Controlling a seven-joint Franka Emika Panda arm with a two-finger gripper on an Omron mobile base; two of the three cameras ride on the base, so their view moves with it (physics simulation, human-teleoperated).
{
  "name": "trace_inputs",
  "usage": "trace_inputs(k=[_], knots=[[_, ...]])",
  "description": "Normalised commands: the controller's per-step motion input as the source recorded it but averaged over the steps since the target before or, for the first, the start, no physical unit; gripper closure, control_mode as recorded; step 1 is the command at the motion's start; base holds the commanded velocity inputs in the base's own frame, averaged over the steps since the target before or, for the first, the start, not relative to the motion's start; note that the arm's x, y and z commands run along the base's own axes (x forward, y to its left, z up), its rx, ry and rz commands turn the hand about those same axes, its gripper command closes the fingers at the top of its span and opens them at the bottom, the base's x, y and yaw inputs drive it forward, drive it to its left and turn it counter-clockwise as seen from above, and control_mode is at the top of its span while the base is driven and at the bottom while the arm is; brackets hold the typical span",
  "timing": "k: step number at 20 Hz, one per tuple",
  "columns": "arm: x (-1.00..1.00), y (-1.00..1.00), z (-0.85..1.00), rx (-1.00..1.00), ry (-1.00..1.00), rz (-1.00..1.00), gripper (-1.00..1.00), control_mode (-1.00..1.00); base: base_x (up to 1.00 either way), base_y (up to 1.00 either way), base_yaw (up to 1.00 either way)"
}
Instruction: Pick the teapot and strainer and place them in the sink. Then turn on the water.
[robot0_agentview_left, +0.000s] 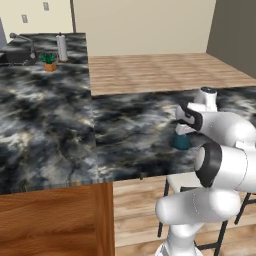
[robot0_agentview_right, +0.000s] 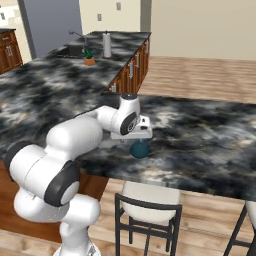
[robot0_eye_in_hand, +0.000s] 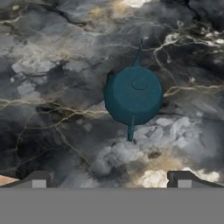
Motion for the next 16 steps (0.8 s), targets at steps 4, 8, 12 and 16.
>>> trace_inputs(k=[4, 8, 12, 16], knots=[[0.03, 0.00, -0.13, 0.00, 0.03, 0.04, -1.00, -1.00, 0.00, 0.00, 0.00], [0.00, 0.00, -0.25, 0.00, 0.00, 0.02, -1.00, -1.00, 0.00, 0.00, 0.00], [0.00, -0.08, -0.21, 0.00, 0.00, 0.02, -1.00, -1.00, 0.00, 0.00, 0.00], [0.00, -0.16, -0.21, 0.00, 0.00, 0.02, -1.00, -1.00, 0.00, 0.00, 0.00]])
